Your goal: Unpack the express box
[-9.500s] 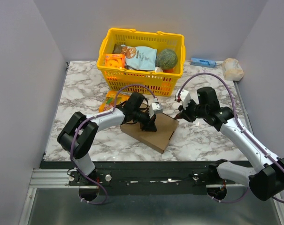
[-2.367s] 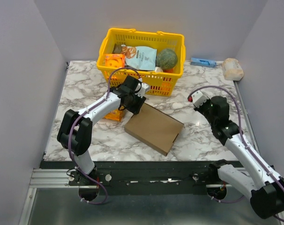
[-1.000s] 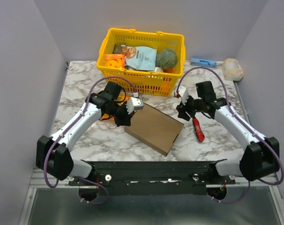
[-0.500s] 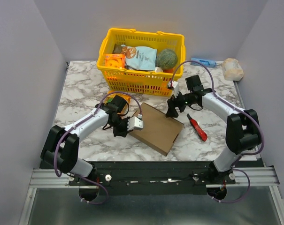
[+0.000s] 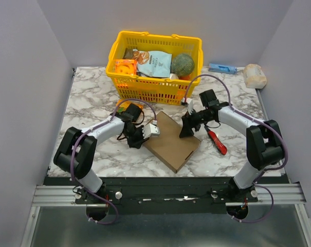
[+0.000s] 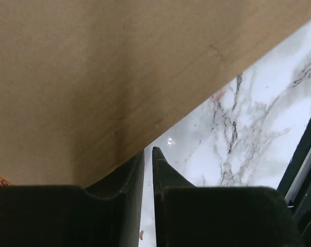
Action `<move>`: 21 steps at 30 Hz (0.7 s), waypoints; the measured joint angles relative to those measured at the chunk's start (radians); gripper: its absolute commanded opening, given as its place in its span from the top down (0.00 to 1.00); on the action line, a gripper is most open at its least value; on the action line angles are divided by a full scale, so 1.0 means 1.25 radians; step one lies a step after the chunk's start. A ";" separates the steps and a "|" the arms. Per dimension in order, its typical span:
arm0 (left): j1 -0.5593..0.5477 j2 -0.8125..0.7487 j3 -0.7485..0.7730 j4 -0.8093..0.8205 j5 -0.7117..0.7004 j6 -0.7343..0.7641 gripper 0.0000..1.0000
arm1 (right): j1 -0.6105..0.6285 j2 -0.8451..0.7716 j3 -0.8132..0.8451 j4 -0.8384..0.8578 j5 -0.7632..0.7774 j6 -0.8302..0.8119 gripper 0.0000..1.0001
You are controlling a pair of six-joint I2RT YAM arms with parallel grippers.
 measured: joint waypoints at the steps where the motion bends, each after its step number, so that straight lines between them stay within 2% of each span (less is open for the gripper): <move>1: 0.001 0.011 0.006 0.000 -0.004 -0.013 0.78 | 0.002 -0.009 0.000 -0.001 0.002 0.013 0.30; 12: 0.004 0.136 0.118 0.013 -0.056 -0.118 0.77 | 0.025 -0.124 0.071 -0.034 0.026 0.100 0.33; 21: -0.003 0.180 0.168 0.056 -0.070 -0.185 0.73 | 0.066 -0.138 0.137 -0.029 -0.036 0.128 0.36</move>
